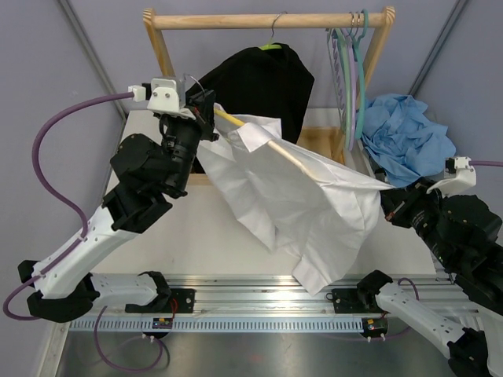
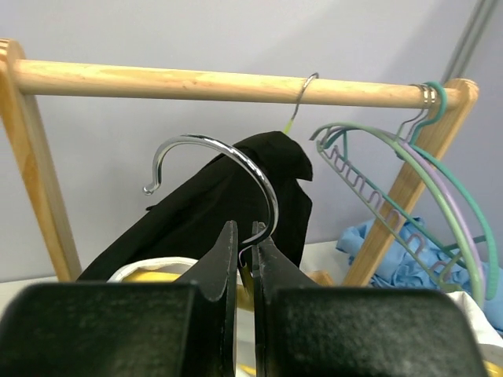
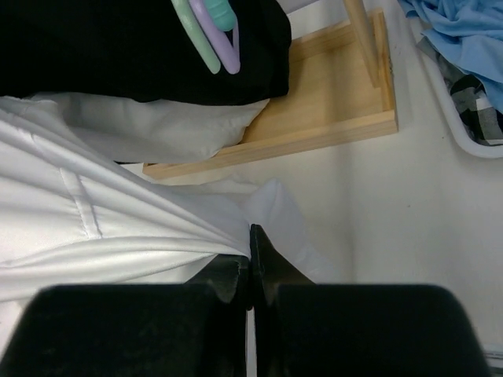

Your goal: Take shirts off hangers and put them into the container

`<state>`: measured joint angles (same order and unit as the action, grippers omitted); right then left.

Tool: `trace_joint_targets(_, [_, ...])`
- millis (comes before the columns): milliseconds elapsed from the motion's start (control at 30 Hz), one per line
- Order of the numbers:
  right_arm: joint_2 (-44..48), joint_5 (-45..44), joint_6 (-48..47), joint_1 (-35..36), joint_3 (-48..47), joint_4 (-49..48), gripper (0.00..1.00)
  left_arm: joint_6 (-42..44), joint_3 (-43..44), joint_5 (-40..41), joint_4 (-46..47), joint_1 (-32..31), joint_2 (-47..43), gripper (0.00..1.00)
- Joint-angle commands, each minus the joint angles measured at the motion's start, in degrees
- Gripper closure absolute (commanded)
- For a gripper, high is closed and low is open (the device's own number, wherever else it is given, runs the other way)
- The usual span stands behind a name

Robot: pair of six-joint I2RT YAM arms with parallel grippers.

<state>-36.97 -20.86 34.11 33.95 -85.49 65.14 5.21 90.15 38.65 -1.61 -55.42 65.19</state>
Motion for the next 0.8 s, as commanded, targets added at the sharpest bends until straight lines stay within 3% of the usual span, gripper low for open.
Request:
trace_joint_targets(0, [2.7,-23.2,0.5,-1.2,-2.0,20.3,1.00,17.7,2.1,25.8,15.8,4.5,-9.6,1.00])
trace_joint_targets(100, [2.6,-23.5,0.5,-1.2,-1.8,19.9,1.00,18.5,2.3,26.9,16.2,4.5,-10.9,1.00])
trace_joint_targets(200, [3.8,-11.1,-5.5,-1.2,1.1,12.1,1.00,6.9,6.8,23.4,-0.4,4.5,-8.7,1.00])
trace_joint_targets(300, [2.9,0.0,-7.8,-1.2,3.4,7.6,1.00,-2.3,7.4,20.9,-10.2,4.4,-5.6,1.00])
trace_joint_targets(400, [1.8,5.4,-10.4,-1.2,3.8,6.3,1.00,-12.4,5.0,17.6,-15.6,3.6,-3.4,1.00])
trace_joint_targets(567, [0.4,30.9,-16.7,-1.3,5.7,5.4,0.98,-19.7,-2.9,14.3,-14.7,1.6,-0.6,1.00])
trace_joint_targets(600, [0.6,33.0,-16.9,-1.2,5.9,5.1,0.91,-20.1,-3.3,14.4,-15.0,0.5,0.1,1.00])
trace_joint_targets(633, [0.9,35.2,-17.4,-1.2,6.0,4.6,0.77,-20.8,-3.7,14.6,-15.2,-0.1,1.2,1.00])
trace_joint_targets(700, [2.0,37.0,-17.8,-1.2,5.6,4.0,0.77,-21.6,-4.7,12.8,-14.5,-2.0,3.8,1.00])
trace_joint_targets(767, [2.5,39.3,-18.0,-1.2,4.5,3.3,0.53,-22.3,-4.5,12.9,-14.7,-3.5,5.9,1.00])
